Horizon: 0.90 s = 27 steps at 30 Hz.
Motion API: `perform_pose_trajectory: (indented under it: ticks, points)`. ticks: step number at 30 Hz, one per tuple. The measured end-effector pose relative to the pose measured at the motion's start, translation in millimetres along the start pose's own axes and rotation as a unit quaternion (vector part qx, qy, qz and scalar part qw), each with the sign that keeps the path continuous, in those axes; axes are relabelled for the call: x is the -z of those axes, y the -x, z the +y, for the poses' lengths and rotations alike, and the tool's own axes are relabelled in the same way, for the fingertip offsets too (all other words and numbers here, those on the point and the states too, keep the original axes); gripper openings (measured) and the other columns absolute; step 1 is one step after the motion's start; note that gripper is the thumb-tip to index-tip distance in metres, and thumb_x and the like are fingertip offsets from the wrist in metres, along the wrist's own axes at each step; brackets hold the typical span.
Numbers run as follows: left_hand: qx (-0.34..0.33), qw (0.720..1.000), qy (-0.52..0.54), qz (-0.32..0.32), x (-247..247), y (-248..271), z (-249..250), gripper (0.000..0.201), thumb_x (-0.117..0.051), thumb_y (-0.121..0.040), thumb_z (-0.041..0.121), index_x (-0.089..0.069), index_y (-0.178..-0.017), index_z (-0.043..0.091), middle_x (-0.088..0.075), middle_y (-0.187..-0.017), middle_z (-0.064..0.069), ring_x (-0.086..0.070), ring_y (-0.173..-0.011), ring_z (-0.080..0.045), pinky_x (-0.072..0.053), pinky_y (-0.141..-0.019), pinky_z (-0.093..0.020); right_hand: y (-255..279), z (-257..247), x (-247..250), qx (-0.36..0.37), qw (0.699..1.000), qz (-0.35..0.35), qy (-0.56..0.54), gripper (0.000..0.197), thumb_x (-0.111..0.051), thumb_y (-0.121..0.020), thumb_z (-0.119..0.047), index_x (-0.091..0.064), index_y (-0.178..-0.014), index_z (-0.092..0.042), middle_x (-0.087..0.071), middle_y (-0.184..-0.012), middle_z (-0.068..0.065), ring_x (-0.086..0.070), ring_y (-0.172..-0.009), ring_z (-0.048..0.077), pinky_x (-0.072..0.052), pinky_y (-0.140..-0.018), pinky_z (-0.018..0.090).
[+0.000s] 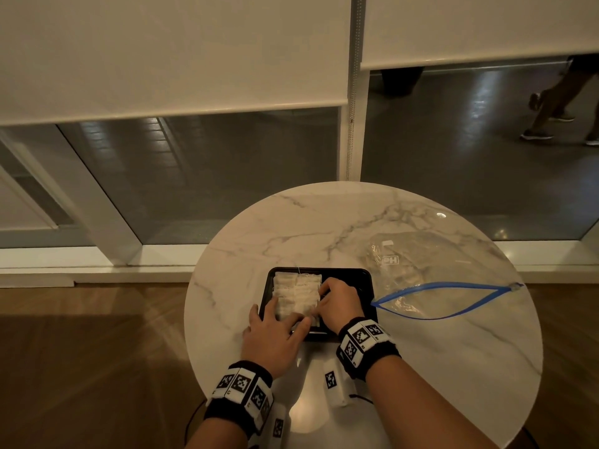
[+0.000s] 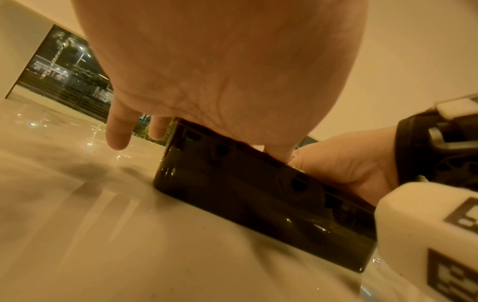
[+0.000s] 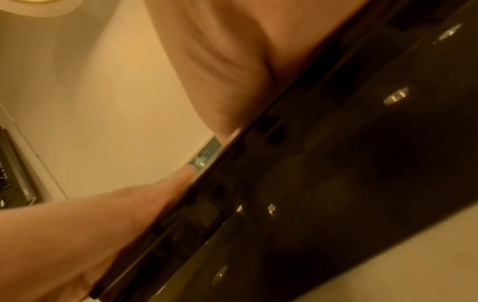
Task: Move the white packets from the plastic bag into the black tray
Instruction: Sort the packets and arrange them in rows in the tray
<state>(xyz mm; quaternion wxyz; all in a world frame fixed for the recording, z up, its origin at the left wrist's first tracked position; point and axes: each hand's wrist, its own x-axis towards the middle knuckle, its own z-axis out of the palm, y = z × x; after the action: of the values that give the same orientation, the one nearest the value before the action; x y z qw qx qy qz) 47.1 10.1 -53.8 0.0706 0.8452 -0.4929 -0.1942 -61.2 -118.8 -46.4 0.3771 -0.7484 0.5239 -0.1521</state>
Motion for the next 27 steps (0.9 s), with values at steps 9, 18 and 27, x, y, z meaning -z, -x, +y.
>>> perform_pose_trajectory:
  ticks: [9,18,27]
  points:
    - [-0.008,1.000,-0.010,0.002,-1.5,-1.5,-3.0,0.080,0.011,-0.081,0.084,-0.040,-0.136,0.058,-0.018,-0.166,-0.002,-0.002,-0.151,-0.039,-0.018,-0.120,-0.059,-2.5,-2.6,-0.2,-0.015,1.000,-0.009,-0.017,0.029,-0.082,-0.073,-0.005,-0.060,-0.088,-0.019,-0.068,-0.086,0.003,-0.066,-0.081,0.018,-0.058,-0.073,0.030]
    - [0.010,1.000,-0.009,-0.016,3.6,1.1,-0.3,0.055,-0.018,-0.095,0.074,-0.049,-0.135,0.052,-0.012,-0.167,0.000,0.000,-0.151,-0.040,-0.018,-0.120,-0.058,23.3,-6.3,23.0,0.034,0.992,0.078,-0.088,0.012,-0.070,-0.090,-0.019,-0.061,-0.098,-0.022,-0.063,-0.076,-0.007,-0.058,-0.067,0.000,-0.042,-0.055,0.006]
    - [-0.085,0.978,0.066,0.178,27.9,16.4,41.3,0.036,-0.045,-0.099,0.054,-0.062,-0.124,0.033,-0.040,-0.153,0.000,-0.020,-0.147,-0.025,-0.023,-0.120,-0.046,62.7,2.8,90.3,0.069,0.952,0.144,-0.261,0.015,-0.067,-0.088,-0.010,-0.064,-0.093,-0.024,-0.068,-0.081,-0.001,-0.067,-0.076,0.015,-0.058,-0.068,0.028]
